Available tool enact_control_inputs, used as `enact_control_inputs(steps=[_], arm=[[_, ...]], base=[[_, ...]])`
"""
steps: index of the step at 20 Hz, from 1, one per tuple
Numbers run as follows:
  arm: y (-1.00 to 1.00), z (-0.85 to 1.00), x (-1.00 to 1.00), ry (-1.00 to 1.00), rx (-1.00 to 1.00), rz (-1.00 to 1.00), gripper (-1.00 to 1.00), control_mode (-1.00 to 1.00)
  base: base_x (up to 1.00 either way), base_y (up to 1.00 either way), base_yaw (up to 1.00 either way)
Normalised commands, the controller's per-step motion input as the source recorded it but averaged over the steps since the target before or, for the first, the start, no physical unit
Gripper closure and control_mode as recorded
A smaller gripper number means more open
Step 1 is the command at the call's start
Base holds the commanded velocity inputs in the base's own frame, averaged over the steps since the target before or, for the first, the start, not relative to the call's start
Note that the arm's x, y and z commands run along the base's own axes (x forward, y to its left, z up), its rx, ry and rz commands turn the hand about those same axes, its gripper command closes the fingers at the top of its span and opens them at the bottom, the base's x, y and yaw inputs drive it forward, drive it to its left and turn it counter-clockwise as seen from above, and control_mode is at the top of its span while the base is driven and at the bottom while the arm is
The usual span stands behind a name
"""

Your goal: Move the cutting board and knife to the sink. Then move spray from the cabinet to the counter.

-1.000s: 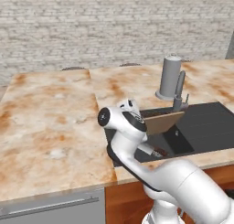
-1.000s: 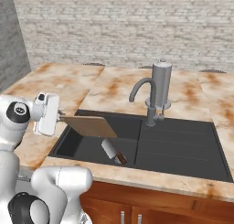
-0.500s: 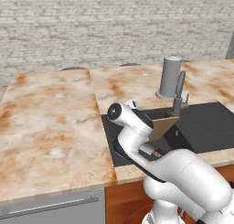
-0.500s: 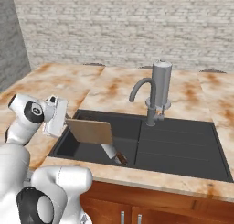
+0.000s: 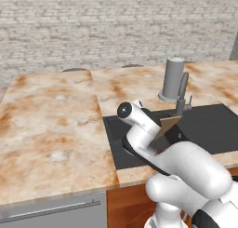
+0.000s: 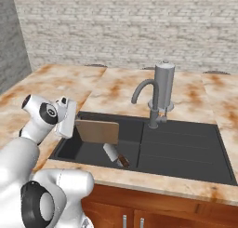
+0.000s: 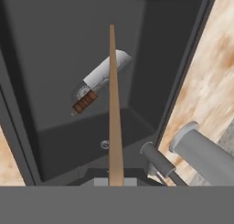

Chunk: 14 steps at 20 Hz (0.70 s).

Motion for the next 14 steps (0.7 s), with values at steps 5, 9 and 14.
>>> enact_control_inputs(steps=[5, 9, 14], arm=[[-0.14, -0.20, 0.22, 0.08, 0.00, 0.00, 1.00, -1.00], [-0.14, -0.24, 0.26, 0.11, 0.00, 0.00, 1.00, -1.00], [-0.14, -0.22, 0.25, 0.02, 0.00, 0.00, 1.00, -1.00]], base=[[0.00, 0.00, 0.00], [0.00, 0.00, 0.00], [0.00, 0.00, 0.00]])
